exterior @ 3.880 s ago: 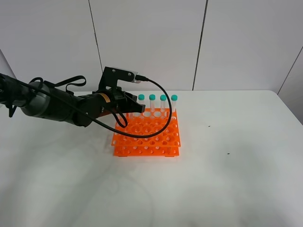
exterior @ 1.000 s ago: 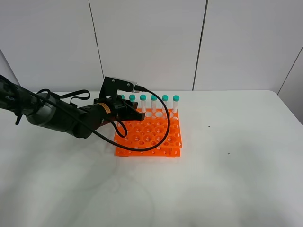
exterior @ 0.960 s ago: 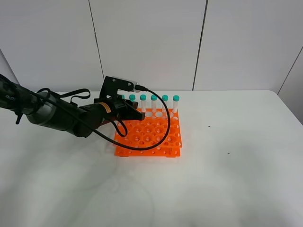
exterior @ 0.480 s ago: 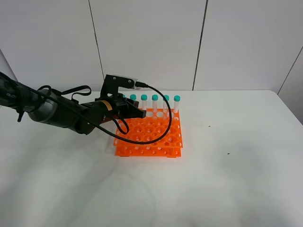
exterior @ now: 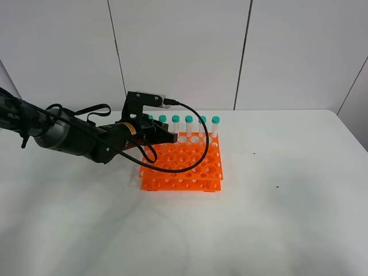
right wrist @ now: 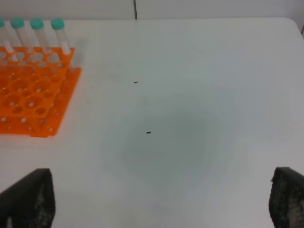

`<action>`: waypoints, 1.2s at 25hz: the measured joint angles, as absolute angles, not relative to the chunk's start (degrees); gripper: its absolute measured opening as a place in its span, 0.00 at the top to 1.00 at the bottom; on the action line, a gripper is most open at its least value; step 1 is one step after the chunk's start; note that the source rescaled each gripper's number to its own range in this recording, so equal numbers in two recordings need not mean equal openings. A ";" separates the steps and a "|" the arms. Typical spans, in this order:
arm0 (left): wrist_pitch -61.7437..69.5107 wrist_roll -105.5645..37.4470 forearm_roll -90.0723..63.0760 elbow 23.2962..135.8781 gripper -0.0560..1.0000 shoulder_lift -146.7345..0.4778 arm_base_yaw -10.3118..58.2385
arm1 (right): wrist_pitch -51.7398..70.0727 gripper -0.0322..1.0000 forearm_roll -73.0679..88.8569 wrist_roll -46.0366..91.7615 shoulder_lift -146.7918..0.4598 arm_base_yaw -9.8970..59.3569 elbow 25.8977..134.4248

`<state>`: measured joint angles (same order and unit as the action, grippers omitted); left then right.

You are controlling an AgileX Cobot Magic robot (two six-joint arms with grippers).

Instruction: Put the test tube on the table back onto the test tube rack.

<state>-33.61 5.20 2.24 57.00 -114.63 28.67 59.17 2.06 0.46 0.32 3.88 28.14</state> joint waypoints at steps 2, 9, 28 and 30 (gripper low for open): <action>-33.74 4.82 2.24 57.05 0.95 -115.25 28.67 | 59.17 0.00 2.06 0.46 0.32 3.88 28.14; -34.63 4.76 2.24 57.05 0.95 -115.61 28.67 | 59.17 0.00 2.06 0.46 0.32 3.88 28.14; -24.00 6.72 2.42 57.05 0.46 -104.30 28.67 | 59.17 0.00 2.06 0.46 0.32 3.88 28.14; -20.05 6.72 2.42 57.00 0.46 -100.52 28.67 | 59.17 0.00 2.06 0.46 0.32 3.88 28.14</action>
